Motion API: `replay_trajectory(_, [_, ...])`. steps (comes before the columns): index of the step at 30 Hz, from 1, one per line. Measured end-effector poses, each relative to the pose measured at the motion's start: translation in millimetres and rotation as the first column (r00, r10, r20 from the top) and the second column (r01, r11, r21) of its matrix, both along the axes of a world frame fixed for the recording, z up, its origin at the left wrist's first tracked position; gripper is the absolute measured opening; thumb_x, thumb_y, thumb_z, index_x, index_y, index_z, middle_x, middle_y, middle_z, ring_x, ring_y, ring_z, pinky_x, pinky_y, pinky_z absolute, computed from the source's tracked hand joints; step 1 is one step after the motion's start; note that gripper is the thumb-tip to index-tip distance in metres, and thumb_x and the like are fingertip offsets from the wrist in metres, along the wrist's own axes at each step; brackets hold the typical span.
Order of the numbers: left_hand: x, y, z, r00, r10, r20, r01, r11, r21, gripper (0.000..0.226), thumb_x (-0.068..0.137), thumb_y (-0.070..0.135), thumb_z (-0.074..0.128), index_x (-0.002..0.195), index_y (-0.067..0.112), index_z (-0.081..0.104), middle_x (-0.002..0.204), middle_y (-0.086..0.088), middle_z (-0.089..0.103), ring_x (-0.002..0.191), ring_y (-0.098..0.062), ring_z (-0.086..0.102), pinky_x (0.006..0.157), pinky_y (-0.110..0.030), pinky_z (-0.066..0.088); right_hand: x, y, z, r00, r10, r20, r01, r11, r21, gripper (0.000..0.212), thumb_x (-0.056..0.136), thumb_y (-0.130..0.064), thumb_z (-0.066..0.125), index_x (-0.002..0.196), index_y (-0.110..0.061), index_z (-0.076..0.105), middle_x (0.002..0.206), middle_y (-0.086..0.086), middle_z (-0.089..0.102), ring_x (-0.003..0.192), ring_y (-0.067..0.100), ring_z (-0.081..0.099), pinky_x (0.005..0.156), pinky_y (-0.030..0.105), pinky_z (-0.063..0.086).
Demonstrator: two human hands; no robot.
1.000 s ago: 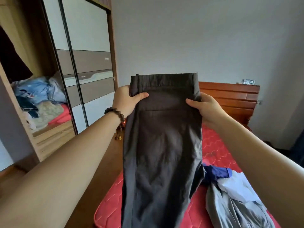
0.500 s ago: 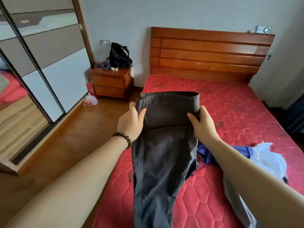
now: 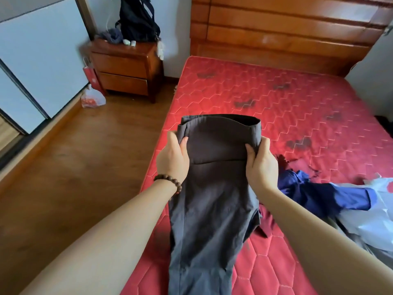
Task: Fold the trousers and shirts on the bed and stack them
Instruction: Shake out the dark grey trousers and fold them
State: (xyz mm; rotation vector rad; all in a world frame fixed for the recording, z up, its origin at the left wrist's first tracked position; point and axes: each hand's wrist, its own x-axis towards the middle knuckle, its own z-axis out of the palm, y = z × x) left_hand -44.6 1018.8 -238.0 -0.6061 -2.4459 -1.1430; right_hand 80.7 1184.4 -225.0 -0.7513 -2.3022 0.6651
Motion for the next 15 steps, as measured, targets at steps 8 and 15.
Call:
replay_trajectory(8, [-102, 71, -89, 0.987, 0.007, 0.160, 0.007, 0.996, -0.089, 0.048, 0.097, 0.044, 0.046, 0.126, 0.006, 0.042, 0.105, -0.018, 0.059, 0.082, -0.039, 0.062, 0.060, -0.038, 0.044, -101, 82, -80, 0.975, -0.002, 0.221, 0.022, 0.996, -0.086, 0.042, 0.098, -0.043, 0.044, 0.122, -0.010, 0.036, 0.099, 0.017, 0.060, 0.091, 0.043, 0.060, 0.067, 0.041, 0.041])
replay_trajectory(15, [-110, 65, -218, 0.810, 0.113, 0.575, 0.278, 0.790, -0.547, 0.075, 0.092, 0.064, 0.036, 0.152, 0.027, 0.011, 0.153, -0.016, 0.023, 0.135, -0.036, 0.034, 0.102, -0.045, 0.037, -97, 125, -190, 0.692, 0.161, 0.703, -0.021, 0.979, -0.204, 0.073, 0.096, -0.047, 0.046, 0.153, -0.030, 0.004, 0.140, 0.019, 0.033, 0.123, 0.042, 0.042, 0.095, 0.045, 0.042])
